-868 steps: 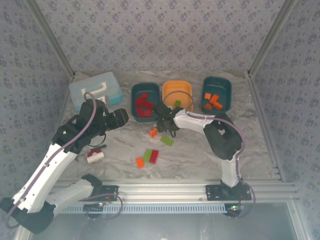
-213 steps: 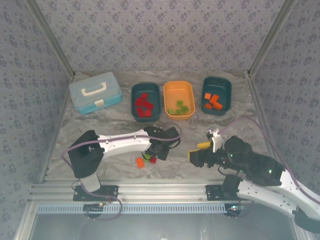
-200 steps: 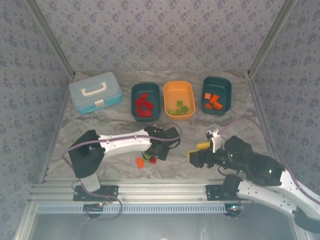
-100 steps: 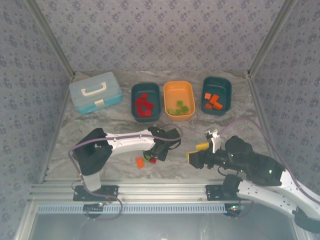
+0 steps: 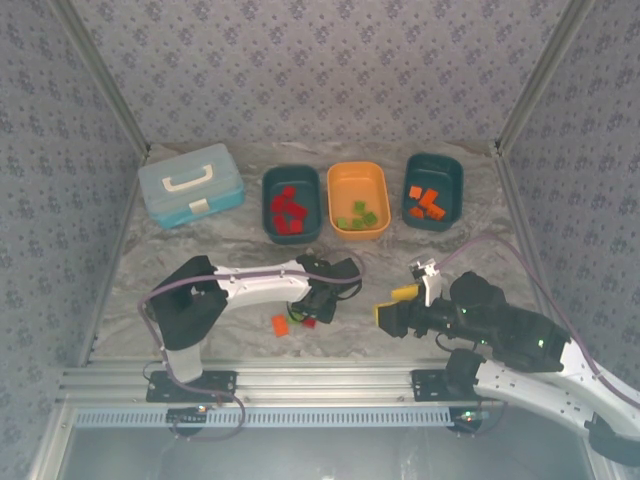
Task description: Sort the legos into containers by color
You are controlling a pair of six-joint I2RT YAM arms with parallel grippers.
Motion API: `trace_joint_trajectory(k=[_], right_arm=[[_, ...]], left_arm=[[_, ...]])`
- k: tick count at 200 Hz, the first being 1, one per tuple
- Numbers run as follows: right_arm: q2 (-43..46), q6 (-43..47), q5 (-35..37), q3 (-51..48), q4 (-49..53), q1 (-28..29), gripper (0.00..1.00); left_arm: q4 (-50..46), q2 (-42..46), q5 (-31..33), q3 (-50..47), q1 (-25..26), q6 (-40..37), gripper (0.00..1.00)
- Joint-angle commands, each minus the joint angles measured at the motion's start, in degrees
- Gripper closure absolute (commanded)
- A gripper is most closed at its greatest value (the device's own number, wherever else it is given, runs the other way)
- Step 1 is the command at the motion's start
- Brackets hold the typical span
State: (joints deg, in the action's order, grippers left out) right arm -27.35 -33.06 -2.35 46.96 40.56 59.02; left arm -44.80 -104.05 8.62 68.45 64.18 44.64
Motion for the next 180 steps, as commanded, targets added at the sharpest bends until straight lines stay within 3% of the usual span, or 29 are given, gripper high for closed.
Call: trace_joint_trajectory(k=[1, 57, 69, 92, 112, 140, 180], right_arm=[[0.64, -0.15, 0.66, 0.62, 0.58, -0.09, 0.25], [0.56, 0.1, 0.25, 1.64, 0.75, -0.45, 0.24], [0.6, 0.18, 0.48, 1.95, 0.97, -0.52, 0.24], [0.61, 0.26, 0.42, 3.02, 0.76, -0.49, 0.25], [0.55, 0.57, 0.47, 4.26, 0.58, -0.54, 0.25], [0.19, 1.86, 0.21, 5.82, -0.28, -0.58, 0.25], [-6.25, 3.0, 0.37, 7.01, -3.0, -1.51, 0.25]], left_arm=[[-0.09, -1.91, -1.11, 1.72, 1.37, 0.72, 0.53], [-2.32, -6.69, -2.04, 4.33, 1.47, 0.77, 0.5], [-2.49, -6.46, -1.27, 4.59, 1.47, 0.84, 0.58], [-3.69, -3.95, 0.91, 5.27, 1.47, 1.23, 0.84], [-6.44, 0.14, 2.56, 7.56, 0.59, 1.03, 0.87], [-8.08, 7.66, 1.2, 12.14, -4.88, -1.74, 0.87], [-4.32, 9.9, -7.24, 20.48, -19.72, -8.92, 0.87]])
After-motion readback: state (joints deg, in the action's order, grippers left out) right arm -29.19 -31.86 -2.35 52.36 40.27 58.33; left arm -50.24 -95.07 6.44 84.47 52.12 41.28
